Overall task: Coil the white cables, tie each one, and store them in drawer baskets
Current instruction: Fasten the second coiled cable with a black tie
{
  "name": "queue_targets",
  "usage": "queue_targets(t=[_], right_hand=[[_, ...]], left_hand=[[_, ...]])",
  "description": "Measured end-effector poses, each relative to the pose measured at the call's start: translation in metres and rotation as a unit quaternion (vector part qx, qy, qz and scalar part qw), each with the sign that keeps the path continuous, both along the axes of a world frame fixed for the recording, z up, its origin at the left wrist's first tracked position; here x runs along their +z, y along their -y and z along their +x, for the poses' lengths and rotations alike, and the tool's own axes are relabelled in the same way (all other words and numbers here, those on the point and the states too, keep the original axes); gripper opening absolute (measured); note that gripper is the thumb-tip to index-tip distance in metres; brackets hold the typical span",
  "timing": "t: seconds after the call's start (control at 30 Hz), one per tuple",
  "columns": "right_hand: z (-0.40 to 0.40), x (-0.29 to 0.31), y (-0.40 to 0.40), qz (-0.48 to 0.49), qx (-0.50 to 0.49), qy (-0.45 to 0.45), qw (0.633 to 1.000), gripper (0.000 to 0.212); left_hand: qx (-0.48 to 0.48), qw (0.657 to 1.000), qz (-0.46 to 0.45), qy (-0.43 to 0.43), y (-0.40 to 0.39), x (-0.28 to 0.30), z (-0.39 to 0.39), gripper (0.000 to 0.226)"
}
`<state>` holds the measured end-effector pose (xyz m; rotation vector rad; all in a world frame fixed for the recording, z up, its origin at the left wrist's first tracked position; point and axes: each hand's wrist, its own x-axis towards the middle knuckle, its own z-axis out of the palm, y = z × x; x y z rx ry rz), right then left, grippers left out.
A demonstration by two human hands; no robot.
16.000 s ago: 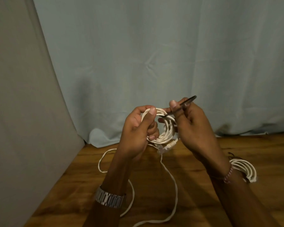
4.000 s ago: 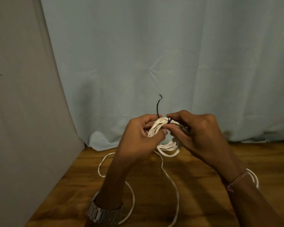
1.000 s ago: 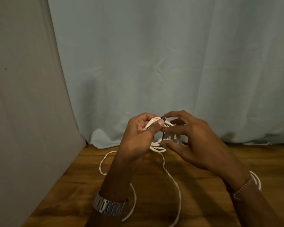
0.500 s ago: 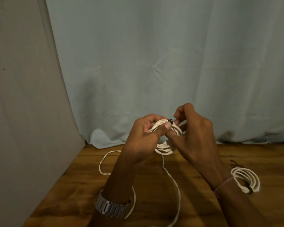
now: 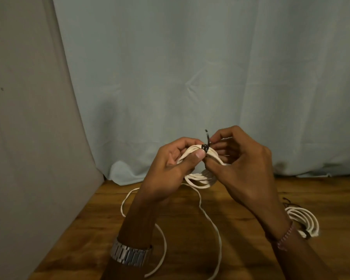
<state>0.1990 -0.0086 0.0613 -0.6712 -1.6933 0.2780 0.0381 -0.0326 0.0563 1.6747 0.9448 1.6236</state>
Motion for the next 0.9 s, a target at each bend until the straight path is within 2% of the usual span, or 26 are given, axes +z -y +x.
queue_targets(t=[0.17,0.37,0.5,0.6,0.8,0.9], right_hand=[[0.011,0.012,0.009,-0.118,0.151,-0.012,0.981,0.038],[0.014,0.014,0.012,-0.142,0.165,-0.07,0.974,0.017],[0.011,0.012,0.01,-0.077,0.134,-0.089,0.984,0.013],[0.009,0.009,0.008,0.004,0.086,-0.065,0.994,0.017],[0.017,0.008,0.005,0.179,-0.003,0.078,0.981,0.013],[0.02,0.007,0.003,0.208,-0.026,0.142,0.967,0.014]], left_hand=[[-0.018,1.0,0.0,0.022,-0.002,-0.001,-0.008,0.024],[-0.056,0.998,0.01,0.016,-0.002,-0.002,-0.012,0.025],[-0.081,0.997,0.01,0.015,-0.001,-0.003,-0.013,0.025],[-0.094,0.995,0.014,0.011,-0.001,-0.003,-0.012,0.022],[-0.097,0.995,0.013,0.008,-0.001,-0.002,-0.015,0.022],[-0.083,0.996,-0.008,0.021,-0.003,-0.002,-0.014,0.024]])
